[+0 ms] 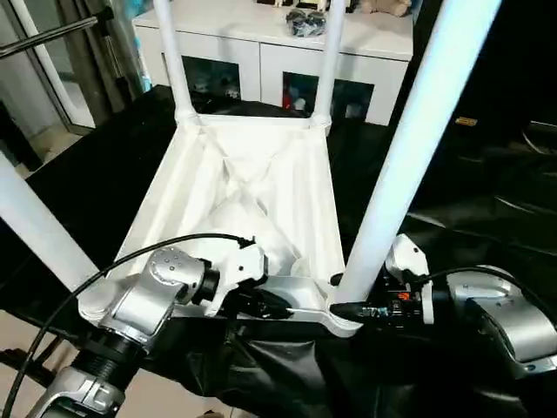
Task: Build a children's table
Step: Rotate leg to tighten
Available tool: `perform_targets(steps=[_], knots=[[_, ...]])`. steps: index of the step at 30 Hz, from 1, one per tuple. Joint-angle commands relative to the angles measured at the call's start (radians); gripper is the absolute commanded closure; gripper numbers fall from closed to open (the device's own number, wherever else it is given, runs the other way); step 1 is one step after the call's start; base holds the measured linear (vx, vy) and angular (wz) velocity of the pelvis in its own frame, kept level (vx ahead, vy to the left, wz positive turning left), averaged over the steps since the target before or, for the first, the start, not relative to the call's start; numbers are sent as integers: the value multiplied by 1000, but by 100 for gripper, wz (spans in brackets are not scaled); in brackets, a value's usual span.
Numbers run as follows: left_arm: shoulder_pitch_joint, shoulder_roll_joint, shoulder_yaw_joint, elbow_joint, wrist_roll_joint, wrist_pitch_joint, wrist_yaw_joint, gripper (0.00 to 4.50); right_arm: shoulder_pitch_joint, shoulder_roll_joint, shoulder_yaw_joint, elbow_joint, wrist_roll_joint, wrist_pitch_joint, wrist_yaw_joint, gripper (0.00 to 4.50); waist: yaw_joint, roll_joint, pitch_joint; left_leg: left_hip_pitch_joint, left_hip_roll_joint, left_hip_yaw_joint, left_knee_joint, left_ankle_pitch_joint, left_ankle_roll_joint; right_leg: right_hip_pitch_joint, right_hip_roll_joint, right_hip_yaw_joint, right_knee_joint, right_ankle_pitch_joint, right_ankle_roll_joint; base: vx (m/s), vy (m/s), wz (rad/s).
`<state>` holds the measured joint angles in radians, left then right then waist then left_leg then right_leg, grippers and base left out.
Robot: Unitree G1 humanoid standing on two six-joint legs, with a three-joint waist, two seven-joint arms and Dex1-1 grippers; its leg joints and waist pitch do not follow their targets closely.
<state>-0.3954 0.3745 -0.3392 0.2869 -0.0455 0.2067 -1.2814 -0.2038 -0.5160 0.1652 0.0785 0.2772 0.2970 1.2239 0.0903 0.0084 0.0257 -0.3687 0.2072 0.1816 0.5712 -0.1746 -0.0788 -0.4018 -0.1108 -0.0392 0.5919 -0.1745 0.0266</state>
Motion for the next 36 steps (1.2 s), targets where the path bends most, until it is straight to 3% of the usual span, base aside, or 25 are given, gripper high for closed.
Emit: perform_targets(steps=[1, 7, 10, 12, 13, 14, 16, 17, 21, 23, 25, 30, 34, 36], knots=[[-11, -38, 38, -28, -12, 22, 107, 450, 34, 32, 49, -15, 26, 34, -3, 245, -4, -8, -43, 12, 16, 5, -69, -302, 28, 36, -15, 21, -71, -266, -204, 0, 0, 0], [-3, -133, 31, -31, 36, 67, 269, 450, 45, 172, 20, 64, -28, 7, -231, 247, -22, -9, -35, 9, 9, -4, -78, -383, -5, 29, -15, 15, -92, -457, -128, 0, 0, 0], [1, -179, 19, -38, 53, 94, 328, 450, 20, 244, 16, 158, -86, -16, -372, 250, -39, 0, -33, 8, 4, -10, -78, -421, -17, 22, -15, 10, -103, -540, -98, 0, 0, 0], [11, -219, -1, -66, 65, 130, 370, 450, 2, 309, 10, 218, -144, -6, -522, 251, -59, -3, -29, 8, -1, -20, -78, -470, -33, 21, -16, -4, -116, -647, -60, -26, 3, -5], [15, -240, -12, -77, 71, 146, 388, 450, -8, 338, 9, 236, -167, -1, -583, 251, -65, -6, -28, 7, 0, -22, -80, -476, -35, 20, -16, -5, -118, -657, -56, -73, 15, -18], [16, -267, -18, -82, 77, 161, 417, 450, -19, 367, 15, 256, -188, -12, -630, 251, -74, -3, -27, 3, -1, -28, -83, -492, -38, 26, -16, -13, -122, -674, -42, 0, 0, 0], [13, -280, -19, -76, 80, 164, 433, 450, -26, 382, 16, 265, -188, -18, -642, 251, -83, 3, -28, 10, -2, -33, -84, -535, -35, 25, -15, -24, -134, -673, -36, 0, 0, 0], [9, -287, -20, -70, 82, 164, 440, 450, -34, 397, 10, 272, -182, -14, -652, 219, -88, 7, -29, 19, -1, -36, -84, -561, -28, 22, -17, -27, -138, -649, -48, 0, 0, 0], [-4, -298, -15, -54, 85, 158, 456, 450, -55, 439, -10, 263, -155, 18, -659, 165, -105, 12, -27, 21, 2, -43, -93, -620, -23, 27, -13, -36, -142, -599, -65, 0, 0, 0], [-1, -283, -16, -59, 85, 154, 440, 450, -57, 428, 2, 246, -166, 10, -643, 142, -108, 7, -30, 16, 3, -42, -96, -605, -19, 30, -15, -29, -137, -552, -83, 0, 0, 0], [6, -265, -15, -68, 80, 144, 417, 450, -57, 408, 6, 223, -157, 11, -607, 137, -107, 11, -30, 17, 3, -39, -95, -595, -15, 28, -18, -23, -135, -545, -93, 0, 0, 0], [19, -202, -12, -96, 46, 126, 329, 450, -46, 308, 16, 136, -104, 14, -434, 137, -90, 7, -38, 6, 7, -27, -93, -490, 12, 37, -18, -8, -116, -412, -140, 0, 0, 0], [18, -144, -1, -89, 19, 89, 238, 450, -28, 206, 29, 89, -65, 2, -266, 137, -72, 7, -41, 10, 12, -15, -88, -421, 29, 34, -19, -1, -108, -358, -167, 13, -7, 2], [19, -129, 3, -89, 9, 80, 208, 450, -24, 179, 33, 82, -63, -11, -221, 137, -60, 2, -42, 12, 14, -5, -81, -377, 42, 33, -17, 5, -98, -307, -188, 56, -31, 10]])
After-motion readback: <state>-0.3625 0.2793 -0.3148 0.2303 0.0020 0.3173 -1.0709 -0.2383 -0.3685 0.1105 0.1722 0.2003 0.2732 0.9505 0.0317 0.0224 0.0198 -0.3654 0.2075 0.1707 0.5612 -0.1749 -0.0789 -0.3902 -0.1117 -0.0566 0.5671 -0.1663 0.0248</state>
